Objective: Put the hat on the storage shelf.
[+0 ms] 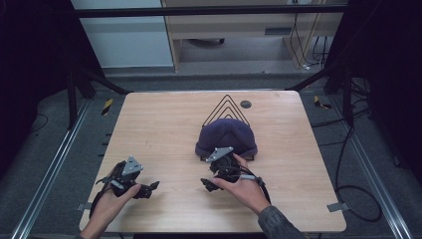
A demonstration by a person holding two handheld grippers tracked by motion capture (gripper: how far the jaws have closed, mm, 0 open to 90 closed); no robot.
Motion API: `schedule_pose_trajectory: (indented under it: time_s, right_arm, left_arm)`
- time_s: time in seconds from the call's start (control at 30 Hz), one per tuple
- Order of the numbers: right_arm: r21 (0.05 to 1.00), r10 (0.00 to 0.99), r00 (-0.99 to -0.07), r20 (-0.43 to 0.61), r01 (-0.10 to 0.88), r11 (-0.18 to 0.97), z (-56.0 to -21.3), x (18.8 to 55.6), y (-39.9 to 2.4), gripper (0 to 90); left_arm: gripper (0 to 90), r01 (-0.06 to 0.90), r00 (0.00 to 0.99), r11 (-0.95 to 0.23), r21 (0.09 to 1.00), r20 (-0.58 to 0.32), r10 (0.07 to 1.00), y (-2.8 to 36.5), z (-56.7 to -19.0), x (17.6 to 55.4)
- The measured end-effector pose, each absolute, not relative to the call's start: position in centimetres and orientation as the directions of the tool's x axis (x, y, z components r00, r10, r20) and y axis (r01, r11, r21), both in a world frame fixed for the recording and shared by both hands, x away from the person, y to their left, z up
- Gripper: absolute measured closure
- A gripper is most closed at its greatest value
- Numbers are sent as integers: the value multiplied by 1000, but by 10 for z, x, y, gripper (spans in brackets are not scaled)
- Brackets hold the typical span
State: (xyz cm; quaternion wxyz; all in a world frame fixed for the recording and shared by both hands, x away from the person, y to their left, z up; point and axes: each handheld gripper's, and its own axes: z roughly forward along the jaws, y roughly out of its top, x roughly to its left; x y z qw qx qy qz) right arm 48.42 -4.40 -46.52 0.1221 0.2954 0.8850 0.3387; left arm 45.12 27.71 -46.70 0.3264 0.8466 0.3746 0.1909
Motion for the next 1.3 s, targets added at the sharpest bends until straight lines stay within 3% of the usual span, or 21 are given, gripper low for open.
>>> schedule_pose_trajectory:
  time_s: [0.57,1.0,1.3]
  right_arm:
    - [686,660,-747,73,518,511,-499,505,-27,151]
    - [741,660,-751,-8,439,508,-511,499,-22,101]
    - [741,697,-717,-11,462,487,-511,493,-23,101]
  left_arm:
    - [75,574,577,-430,697,28,816,300,-497,476]
    - [52,571,540,-388,724,25,842,304,-508,481]
    - [41,578,526,-380,722,26,850,303,-508,480]
